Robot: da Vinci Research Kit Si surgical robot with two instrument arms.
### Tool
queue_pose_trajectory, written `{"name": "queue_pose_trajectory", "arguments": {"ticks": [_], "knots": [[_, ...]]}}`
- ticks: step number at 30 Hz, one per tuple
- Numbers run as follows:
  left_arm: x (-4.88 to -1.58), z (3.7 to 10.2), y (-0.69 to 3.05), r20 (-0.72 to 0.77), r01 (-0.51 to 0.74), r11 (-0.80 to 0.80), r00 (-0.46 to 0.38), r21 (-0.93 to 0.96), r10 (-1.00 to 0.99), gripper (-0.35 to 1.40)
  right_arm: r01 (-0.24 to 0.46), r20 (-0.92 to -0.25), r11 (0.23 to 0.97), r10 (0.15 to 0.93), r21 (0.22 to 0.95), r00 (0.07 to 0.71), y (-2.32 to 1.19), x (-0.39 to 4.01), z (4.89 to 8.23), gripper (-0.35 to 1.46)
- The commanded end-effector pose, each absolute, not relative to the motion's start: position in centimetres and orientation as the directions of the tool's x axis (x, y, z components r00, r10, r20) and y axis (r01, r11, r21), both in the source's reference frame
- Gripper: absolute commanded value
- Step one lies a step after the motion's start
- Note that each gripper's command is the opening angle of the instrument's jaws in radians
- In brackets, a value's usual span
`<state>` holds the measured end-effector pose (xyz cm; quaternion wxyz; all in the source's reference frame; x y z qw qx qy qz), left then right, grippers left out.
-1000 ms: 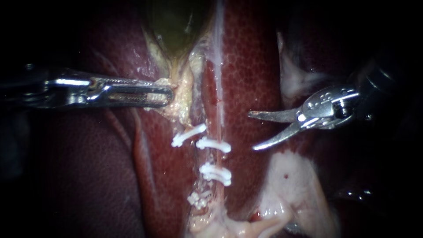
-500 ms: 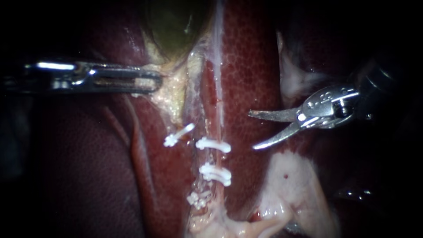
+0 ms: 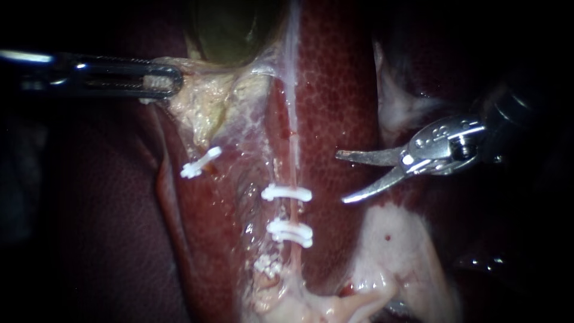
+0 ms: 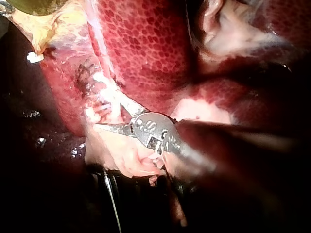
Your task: Go to the cutting position right tube
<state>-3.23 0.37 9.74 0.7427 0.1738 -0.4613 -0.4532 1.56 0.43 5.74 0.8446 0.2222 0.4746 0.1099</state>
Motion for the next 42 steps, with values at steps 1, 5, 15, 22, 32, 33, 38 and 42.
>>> {"name": "queue_pose_trajectory", "arguments": {"ticks": [1, 5, 15, 22, 32, 33, 38, 42], "knots": [[-3.23, 9.75, 0.37, 0.528, 0.513, 0.529, 0.163, 0.676, -0.834, -0.35, 0.029, -0.748, 0.873, 0.399, 0.487, 0.53, 0.41, 1.55, 5.78, 1.43], [-3.23, 9.75, 0.36, 0.528, 0.513, 0.529, 0.163, 0.676, -0.833, -0.35, 0.024, -0.714, 0.86, 0.407, 0.509, 0.57, 0.26, 1.56, 5.97, 1.43], [-3.23, 9.76, 0.35, 0.529, 0.514, 0.529, 0.163, 0.675, -0.833, -0.35, 0.031, -0.642, 0.815, 0.432, 0.579, 0.634, -0.18, 1.68, 6.59, 1.43], [-3.23, 9.76, 0.34, 0.529, 0.514, 0.529, 0.163, 0.675, -0.833, -0.35, 0.034, -0.62, 0.789, 0.454, 0.613, 0.64, -0.37, 1.82, 6.84, 1.43], [-3.25, 9.77, 0.32, 0.53, 0.516, 0.53, 0.163, 0.673, -0.832, -0.35, 0.029, -0.6, 0.77, 0.472, 0.637, 0.646, -0.47, 1.96, 7.04, 1.41], [-3.25, 9.77, 0.32, 0.53, 0.516, 0.53, 0.163, 0.673, -0.832, -0.35, 0.029, -0.6, 0.771, 0.471, 0.636, 0.646, -0.47, 1.97, 7.06, 1.41], [-3.26, 9.77, 0.32, 0.53, 0.517, 0.529, 0.163, 0.673, -0.832, -0.35, 0.03, -0.596, 0.766, 0.474, 0.642, 0.648, -0.49, 2.04, 7.12, 1.41], [-3.26, 9.77, 0.31, 0.53, 0.517, 0.529, 0.162, 0.673, -0.832, -0.35, 0.032, -0.591, 0.76, 0.478, 0.649, 0.65, -0.52, 2.1, 7.15, 1.41]]}}
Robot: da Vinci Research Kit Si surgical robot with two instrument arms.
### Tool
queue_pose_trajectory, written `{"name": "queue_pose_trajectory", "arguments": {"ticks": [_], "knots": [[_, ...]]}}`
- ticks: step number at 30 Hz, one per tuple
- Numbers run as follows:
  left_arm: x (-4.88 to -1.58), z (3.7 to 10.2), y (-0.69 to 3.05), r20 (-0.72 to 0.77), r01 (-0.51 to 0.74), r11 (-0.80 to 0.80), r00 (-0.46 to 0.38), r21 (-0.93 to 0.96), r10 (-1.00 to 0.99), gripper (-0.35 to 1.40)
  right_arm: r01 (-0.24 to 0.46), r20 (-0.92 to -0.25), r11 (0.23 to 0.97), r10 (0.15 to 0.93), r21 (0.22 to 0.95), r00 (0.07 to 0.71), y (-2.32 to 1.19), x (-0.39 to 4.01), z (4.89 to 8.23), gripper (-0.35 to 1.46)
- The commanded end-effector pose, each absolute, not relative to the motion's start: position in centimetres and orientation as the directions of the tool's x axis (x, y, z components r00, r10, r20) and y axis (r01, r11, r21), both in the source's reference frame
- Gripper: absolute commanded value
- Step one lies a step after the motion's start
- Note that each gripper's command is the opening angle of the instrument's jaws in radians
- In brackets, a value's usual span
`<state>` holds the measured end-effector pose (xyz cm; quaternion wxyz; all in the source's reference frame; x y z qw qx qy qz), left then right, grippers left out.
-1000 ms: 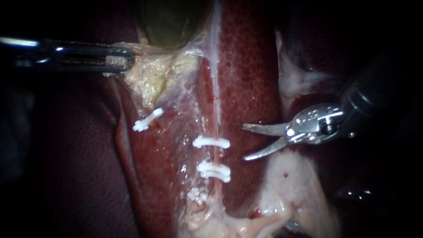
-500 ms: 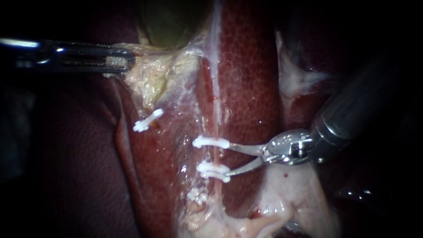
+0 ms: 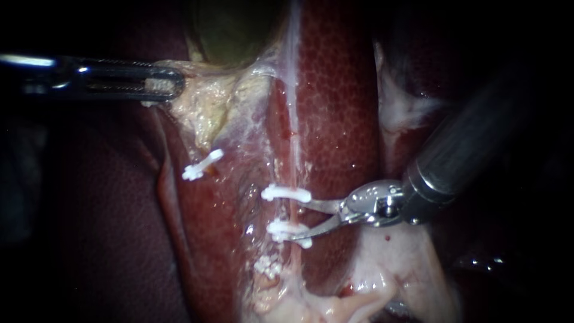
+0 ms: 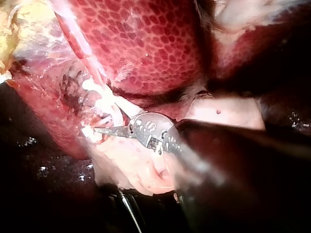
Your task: Go to the cutting position right tube
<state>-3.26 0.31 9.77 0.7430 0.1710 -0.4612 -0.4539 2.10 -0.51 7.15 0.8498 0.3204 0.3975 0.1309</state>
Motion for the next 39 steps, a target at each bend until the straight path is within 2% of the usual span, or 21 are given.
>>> {"name": "queue_pose_trajectory", "arguments": {"ticks": [1, 10, 19, 28, 31, 39], "knots": [[-3.26, 9.77, 0.31, 0.53, 0.517, 0.529, 0.162, 0.673, -0.832, -0.35, 0.032, -0.589, 0.758, 0.479, 0.652, 0.651, -0.53, 2.1, 7.16, 1.41], [-3.27, 9.77, 0.31, 0.53, 0.518, 0.529, 0.162, 0.672, -0.832, -0.35, 0.07, -0.594, 0.74, 0.476, 0.669, 0.649, -0.54, 2.23, 7.22, 1.4], [-3.29, 9.78, 0.3, 0.531, 0.519, 0.529, 0.162, 0.671, -0.832, -0.35, 0.193, -0.634, 0.701, 0.447, 0.687, 0.631, -0.41, 2.31, 7.36, 1.35], [-3.29, 9.78, 0.31, 0.531, 0.519, 0.529, 0.162, 0.671, -0.832, -0.35, 0.308, -0.651, 0.622, 0.45, 0.719, 0.612, -0.3, 2.6, 7.47, 1.35], [-3.29, 9.78, 0.3, 0.531, 0.519, 0.529, 0.162, 0.671, -0.832, -0.35, 0.327, -0.652, 0.608, 0.447, 0.724, 0.612, -0.35, 2.63, 7.44, 1.3], [-3.32, 9.79, 0.3, 0.531, 0.523, 0.528, 0.16, 0.669, -0.832, -0.35, 0.335, -0.652, 0.6, 0.448, 0.726, 0.611, -0.44, 2.68, 7.37, 1.3]]}}
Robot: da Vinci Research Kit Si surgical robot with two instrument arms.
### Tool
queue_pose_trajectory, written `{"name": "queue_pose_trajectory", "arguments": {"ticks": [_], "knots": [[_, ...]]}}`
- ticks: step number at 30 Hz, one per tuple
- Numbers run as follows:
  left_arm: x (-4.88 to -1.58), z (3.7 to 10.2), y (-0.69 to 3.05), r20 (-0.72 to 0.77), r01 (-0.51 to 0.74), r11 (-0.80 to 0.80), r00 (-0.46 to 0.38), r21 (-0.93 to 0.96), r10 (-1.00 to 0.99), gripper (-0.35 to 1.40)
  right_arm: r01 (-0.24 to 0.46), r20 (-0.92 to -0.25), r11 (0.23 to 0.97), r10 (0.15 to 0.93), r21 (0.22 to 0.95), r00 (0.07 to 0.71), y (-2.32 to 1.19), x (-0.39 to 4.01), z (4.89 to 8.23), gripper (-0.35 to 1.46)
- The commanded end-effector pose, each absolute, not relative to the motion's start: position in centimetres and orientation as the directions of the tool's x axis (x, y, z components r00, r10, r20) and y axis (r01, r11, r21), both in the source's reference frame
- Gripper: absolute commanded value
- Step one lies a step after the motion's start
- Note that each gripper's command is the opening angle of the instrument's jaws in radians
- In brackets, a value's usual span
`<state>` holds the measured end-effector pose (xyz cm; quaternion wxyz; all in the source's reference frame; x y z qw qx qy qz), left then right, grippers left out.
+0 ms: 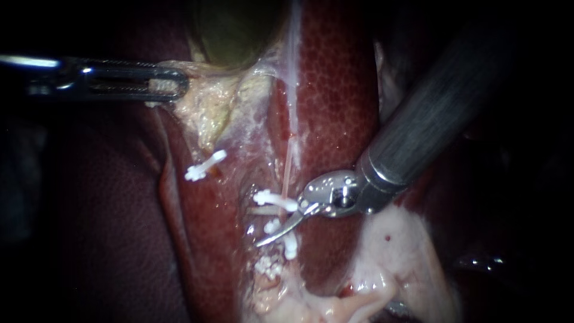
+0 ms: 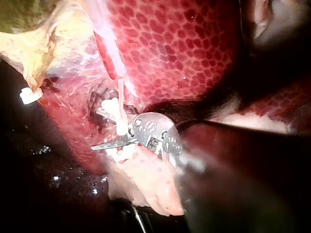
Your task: Go to the cutting position right tube
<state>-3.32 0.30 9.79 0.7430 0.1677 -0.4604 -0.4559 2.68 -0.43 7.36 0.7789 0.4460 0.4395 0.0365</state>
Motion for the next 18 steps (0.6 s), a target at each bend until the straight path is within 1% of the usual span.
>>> {"name": "queue_pose_trajectory", "arguments": {"ticks": [1, 18], "knots": [[-3.31, 9.79, 0.3, 0.531, 0.523, 0.528, 0.16, 0.669, -0.832, -0.35, 0.336, -0.653, 0.6, 0.447, 0.726, 0.611, -0.45, 2.68, 7.37, 1.3], [-3.31, 9.79, 0.3, 0.532, 0.523, 0.528, 0.16, 0.669, -0.832, -0.35, 0.326, -0.642, 0.594, 0.456, 0.736, 0.617, -0.47, 2.64, 7.36, 1.3]]}}
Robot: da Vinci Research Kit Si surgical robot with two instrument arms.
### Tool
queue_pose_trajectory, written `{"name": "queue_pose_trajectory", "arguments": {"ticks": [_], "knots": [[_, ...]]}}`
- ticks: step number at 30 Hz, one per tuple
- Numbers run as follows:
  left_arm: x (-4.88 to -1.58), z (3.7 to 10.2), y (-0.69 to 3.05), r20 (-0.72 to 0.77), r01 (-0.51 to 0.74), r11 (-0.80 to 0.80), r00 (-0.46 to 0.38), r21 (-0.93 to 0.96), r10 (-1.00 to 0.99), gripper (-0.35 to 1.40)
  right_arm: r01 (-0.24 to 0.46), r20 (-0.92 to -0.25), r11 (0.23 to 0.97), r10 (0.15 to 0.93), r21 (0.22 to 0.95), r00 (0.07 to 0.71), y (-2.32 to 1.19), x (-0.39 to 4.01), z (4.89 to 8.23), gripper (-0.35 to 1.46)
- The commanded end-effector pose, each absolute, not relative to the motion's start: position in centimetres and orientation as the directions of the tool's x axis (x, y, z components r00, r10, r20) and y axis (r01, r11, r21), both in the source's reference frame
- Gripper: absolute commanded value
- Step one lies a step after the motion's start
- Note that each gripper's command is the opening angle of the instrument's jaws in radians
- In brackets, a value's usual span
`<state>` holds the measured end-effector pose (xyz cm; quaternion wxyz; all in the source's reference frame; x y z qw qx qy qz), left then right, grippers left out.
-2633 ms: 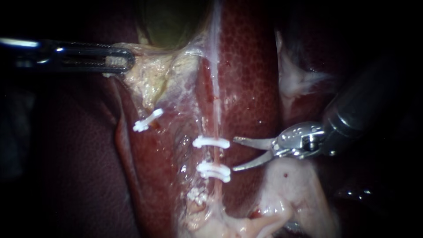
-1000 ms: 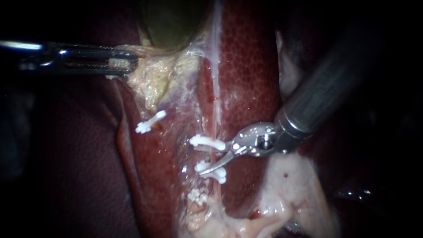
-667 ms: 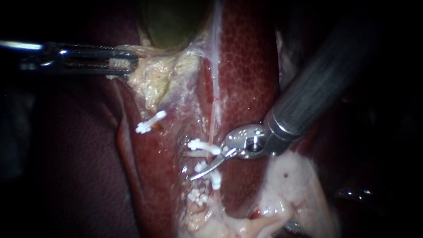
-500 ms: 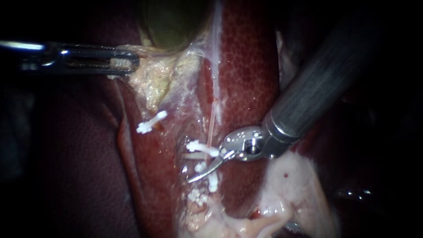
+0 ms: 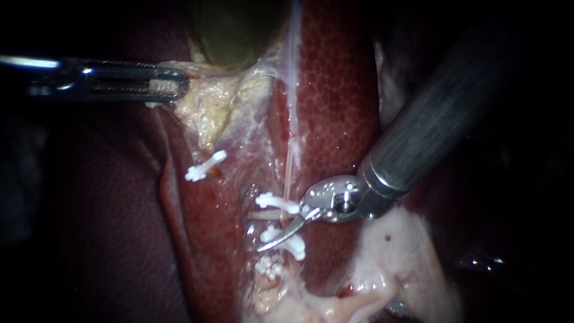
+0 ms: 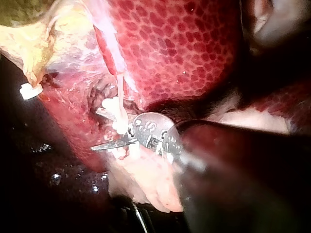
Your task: Go to the cutting position right tube
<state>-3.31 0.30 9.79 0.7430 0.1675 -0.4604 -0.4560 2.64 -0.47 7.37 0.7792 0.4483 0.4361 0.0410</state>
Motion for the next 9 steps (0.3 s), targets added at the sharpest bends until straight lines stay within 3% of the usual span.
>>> {"name": "queue_pose_trajectory", "arguments": {"ticks": [1, 9], "knots": [[-3.31, 9.79, 0.3, 0.532, 0.523, 0.528, 0.16, 0.669, -0.832, -0.35, 0.326, -0.642, 0.594, 0.456, 0.736, 0.617, -0.47, 2.64, 7.36, 1.3], [-3.31, 9.79, 0.3, 0.532, 0.523, 0.528, 0.16, 0.669, -0.832, -0.35, 0.327, -0.642, 0.594, 0.456, 0.736, 0.617, -0.47, 2.63, 7.36, 1.3]]}}
